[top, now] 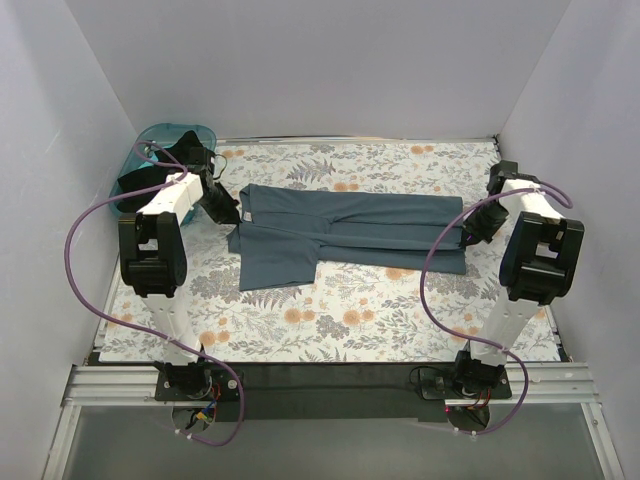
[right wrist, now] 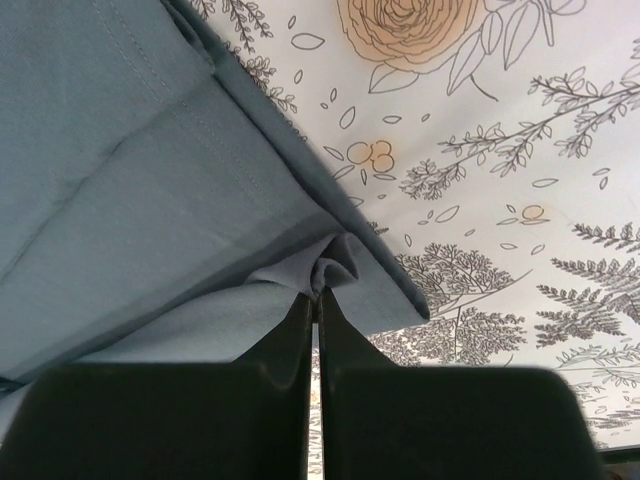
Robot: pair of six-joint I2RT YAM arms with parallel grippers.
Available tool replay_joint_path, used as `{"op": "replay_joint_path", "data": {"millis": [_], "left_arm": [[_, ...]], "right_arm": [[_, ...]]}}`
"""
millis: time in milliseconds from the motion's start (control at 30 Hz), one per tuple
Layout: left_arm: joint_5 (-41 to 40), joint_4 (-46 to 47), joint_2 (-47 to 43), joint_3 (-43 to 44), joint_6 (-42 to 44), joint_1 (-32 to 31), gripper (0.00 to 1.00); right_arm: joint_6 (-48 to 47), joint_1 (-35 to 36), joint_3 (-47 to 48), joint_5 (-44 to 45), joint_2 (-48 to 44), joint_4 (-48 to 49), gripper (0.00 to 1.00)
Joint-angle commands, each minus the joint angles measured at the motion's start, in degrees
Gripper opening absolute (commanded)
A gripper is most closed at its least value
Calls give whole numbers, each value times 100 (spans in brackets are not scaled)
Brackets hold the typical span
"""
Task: Fold and stack the t-shirts
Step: Fold the tshirt
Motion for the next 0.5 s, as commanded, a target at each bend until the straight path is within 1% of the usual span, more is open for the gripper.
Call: {"op": "replay_joint_path", "data": {"millis": [0, 333, 367, 467], "left_arm": [[-111, 207, -56, -27, -98, 62, 0], [-286, 672, 6, -317, -265, 53, 0], [-286, 717, -3, -370, -292, 53, 0], [-312, 849, -38, -414, -301, 53, 0]], "right_arm": [[24, 4, 164, 52, 150, 214, 1], [15, -5, 270, 25, 405, 460, 1], [24, 4, 269, -157, 414, 487, 1], [59, -5, 269, -256, 432, 583, 3]]}}
